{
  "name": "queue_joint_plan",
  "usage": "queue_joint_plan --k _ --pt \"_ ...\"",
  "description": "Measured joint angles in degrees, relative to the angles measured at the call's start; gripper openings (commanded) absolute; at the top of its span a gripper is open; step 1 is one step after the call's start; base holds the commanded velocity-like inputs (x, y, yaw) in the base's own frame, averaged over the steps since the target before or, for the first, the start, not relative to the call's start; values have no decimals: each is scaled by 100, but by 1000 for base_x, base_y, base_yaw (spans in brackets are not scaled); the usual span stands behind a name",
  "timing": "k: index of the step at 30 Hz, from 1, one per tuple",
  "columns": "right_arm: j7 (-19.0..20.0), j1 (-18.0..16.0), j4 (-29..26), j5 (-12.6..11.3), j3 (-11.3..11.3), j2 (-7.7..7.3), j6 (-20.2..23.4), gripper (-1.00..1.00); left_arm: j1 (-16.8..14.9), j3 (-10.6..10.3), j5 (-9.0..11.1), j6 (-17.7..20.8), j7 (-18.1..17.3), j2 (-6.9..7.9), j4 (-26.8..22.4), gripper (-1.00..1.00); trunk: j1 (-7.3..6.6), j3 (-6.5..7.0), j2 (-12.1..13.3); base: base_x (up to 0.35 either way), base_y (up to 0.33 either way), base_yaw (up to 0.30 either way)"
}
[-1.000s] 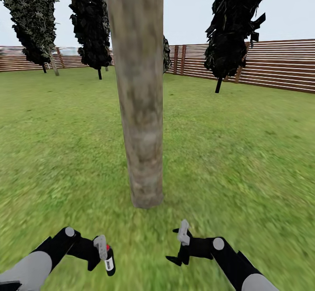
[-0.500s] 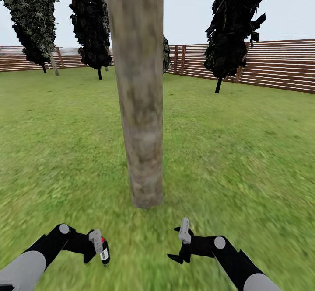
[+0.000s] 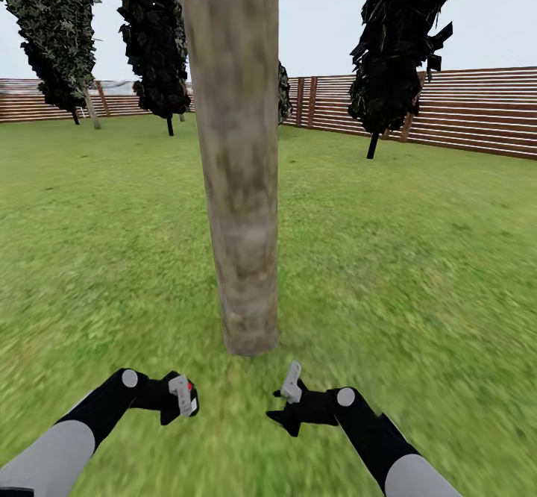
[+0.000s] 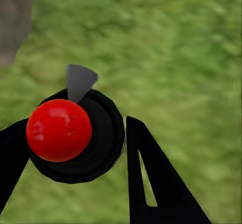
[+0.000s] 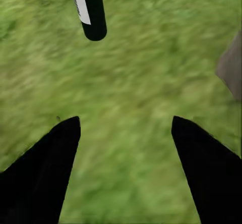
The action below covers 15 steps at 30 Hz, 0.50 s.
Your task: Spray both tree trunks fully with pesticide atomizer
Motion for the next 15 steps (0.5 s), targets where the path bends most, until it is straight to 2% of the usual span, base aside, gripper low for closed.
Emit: queue_joint_plan --k 4,7,8,15 --pt "1 -4 -14 0 -7 -4 9 -100 0 -9 -7 2 1 -34 -56 -100 0 0 0 0 0 0" --pt "1 -4 -22 0 -8 -6 11 -100 1 -11 -87 6 1 -140 -65 -100 0 0 0 0 0 0" --pt "1 -5 -23 0 -8 -6 9 -100 1 -17 -131 5 1 -234 -67 -100 0 0 0 0 0 0" --pt "10 -5 -117 -17 -7 3 -4 -100 1 -6 -512 30 10 -579 -66 -100 0 0 0 0 0 0"
